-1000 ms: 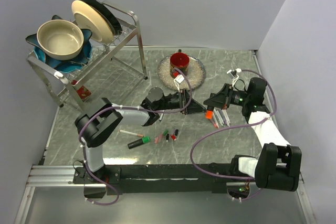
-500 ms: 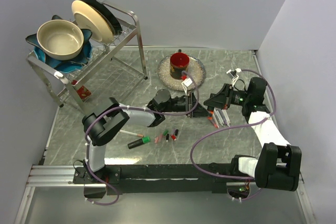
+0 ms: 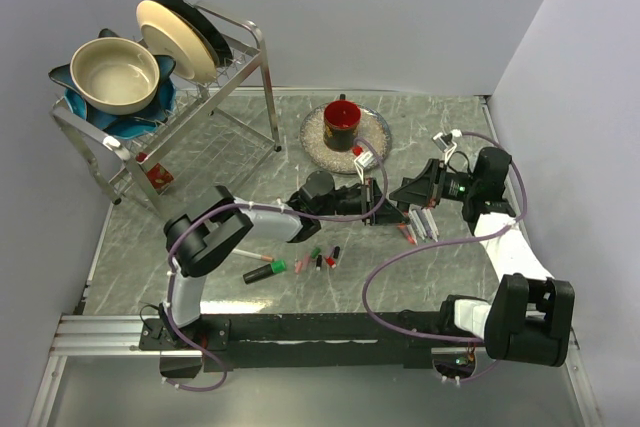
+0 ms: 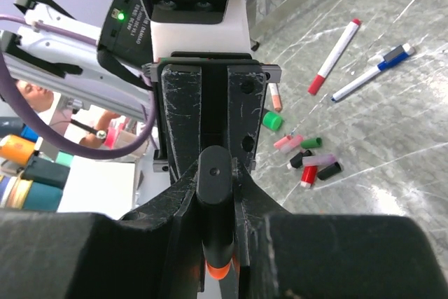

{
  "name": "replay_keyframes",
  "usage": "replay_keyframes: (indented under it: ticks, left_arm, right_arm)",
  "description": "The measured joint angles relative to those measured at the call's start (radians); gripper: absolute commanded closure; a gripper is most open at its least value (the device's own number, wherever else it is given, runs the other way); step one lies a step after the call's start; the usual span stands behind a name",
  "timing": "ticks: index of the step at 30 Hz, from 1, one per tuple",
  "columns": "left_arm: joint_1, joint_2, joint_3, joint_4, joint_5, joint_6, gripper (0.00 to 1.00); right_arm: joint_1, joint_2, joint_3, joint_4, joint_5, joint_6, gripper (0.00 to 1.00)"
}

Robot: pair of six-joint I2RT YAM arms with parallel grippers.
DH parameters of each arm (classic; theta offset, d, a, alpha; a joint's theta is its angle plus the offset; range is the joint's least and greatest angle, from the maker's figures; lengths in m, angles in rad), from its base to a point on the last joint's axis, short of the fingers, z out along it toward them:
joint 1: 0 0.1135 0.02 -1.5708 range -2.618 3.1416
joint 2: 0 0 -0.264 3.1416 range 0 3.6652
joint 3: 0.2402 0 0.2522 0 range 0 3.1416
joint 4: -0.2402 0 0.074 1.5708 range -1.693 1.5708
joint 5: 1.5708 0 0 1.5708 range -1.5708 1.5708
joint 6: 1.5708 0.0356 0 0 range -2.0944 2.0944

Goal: Open the pen caps

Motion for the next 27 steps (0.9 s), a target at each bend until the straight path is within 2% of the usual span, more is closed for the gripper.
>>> replay_keyframes:
  ticks: [5,10,15,20,24,27]
  left_arm:
    - [0.001,0.005,0.002,0.036,-0.009,-0.018,0.99]
    - [0.007,-0.028,-0.006,0.053,-0.04,-0.015,0.99]
    - [0.011,-0.129,-0.095,0.061,-0.077,0.013,0.99]
    - [-0.009,-0.18,-0.303,-0.025,0.095,0.043,0.99]
    - [-0.015,-0.179,-0.357,-0.094,0.151,0.056,0.99]
    - [-0.008,-0.231,-0.357,-0.216,0.123,0.118,0.99]
  right_arm:
    - [-0.005,-0.005,0.013,0.035,0.011,0.058,1.0]
    - [0.002,-0.008,0.017,0.229,0.028,0.244,1.0]
    - [0.021,-0.008,0.023,0.446,0.014,0.436,1.0]
    - [-0.083,-0.021,0.046,0.617,0.193,0.508,1.0]
    - [-0.088,-0.042,0.047,0.615,0.239,0.484,1.0]
    - [-0.088,-0.081,0.055,0.419,0.279,0.303,1.0]
